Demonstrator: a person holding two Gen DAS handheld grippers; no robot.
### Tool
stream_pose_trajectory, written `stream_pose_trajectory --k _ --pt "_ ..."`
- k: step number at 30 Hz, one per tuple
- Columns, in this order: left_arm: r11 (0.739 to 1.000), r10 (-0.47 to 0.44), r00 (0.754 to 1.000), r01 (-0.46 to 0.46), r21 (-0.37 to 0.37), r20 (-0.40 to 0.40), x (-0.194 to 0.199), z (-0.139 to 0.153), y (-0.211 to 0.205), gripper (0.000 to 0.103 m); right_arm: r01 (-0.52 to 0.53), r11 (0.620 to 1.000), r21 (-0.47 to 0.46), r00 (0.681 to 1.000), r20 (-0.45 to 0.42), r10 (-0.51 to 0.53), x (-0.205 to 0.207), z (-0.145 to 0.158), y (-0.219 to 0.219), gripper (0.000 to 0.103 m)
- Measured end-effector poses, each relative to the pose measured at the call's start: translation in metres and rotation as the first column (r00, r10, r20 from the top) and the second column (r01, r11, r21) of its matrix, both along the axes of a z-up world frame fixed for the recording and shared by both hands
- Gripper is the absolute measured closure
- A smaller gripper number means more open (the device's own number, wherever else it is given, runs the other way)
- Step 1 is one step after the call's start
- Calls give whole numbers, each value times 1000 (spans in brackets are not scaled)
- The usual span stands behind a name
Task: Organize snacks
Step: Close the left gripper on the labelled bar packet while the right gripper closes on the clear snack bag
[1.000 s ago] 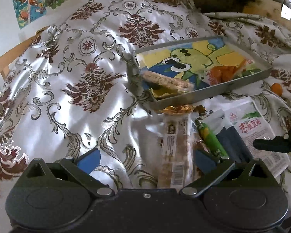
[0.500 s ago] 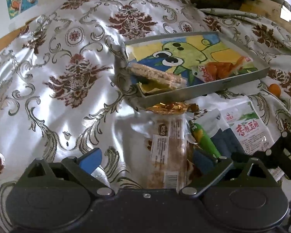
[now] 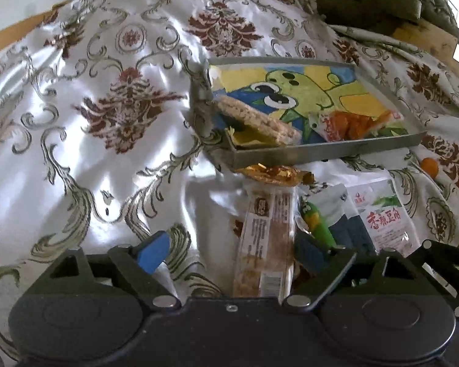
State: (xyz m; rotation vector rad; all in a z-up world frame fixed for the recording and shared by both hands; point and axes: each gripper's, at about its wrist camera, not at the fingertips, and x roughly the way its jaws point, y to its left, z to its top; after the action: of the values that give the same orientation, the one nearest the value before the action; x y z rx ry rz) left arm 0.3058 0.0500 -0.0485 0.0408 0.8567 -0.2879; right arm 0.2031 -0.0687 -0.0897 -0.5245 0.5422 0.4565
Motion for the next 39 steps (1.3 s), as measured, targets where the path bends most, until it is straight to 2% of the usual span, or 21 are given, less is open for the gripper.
stream_pose_trajectory --k 2,6,9,10,16,19,22,26,31,35,39 --pt "1000 -6 1000 6 -12 -6 0 -1 0 18 10 1000 10 1000 6 -10 0 0 0 57" --pt "999 -31 999 31 -29 -15 0 -5 -3 31 11 1000 5 1000 17 -11 0 -1 1 59" --pt "998 -20 999 18 -60 -45 3 -10 -7 43 10 1000 18 1000 21 -10 1 0 1 68" --pt "998 -13 999 10 -55 -49 3 -12 -9 44 5 1000 27 1000 21 -6 1 0 2 74" --pt "999 -16 1000 17 28 -12 -4 -9 -20 61 9 999 36 1000 6 -9 5 -1 5 74" --pt "998 -52 998 51 44 30 -8 -4 -23 61 26 999 40 1000 -8 -26 8 0 2 74" --pt "997 -65 998 65 36 5 -5 -7 -23 61 41 999 32 999 -6 -41 8 0 0 77" --pt "998 -45 996 42 -44 -81 1 -15 -17 61 85 996 -26 996 10 -85 10 3 1 80" --pt "997 -23 995 15 -82 -97 3 -16 -12 62 107 994 2 994 -21 -107 14 6 -6 82" --pt "994 7 992 -21 -107 -129 0 -11 -12 62 91 996 17 996 -2 -91 11 12 -7 89" --pt "979 15 985 -49 -197 -171 -11 -6 -7 63 85 996 23 996 24 -86 7 21 -8 90"
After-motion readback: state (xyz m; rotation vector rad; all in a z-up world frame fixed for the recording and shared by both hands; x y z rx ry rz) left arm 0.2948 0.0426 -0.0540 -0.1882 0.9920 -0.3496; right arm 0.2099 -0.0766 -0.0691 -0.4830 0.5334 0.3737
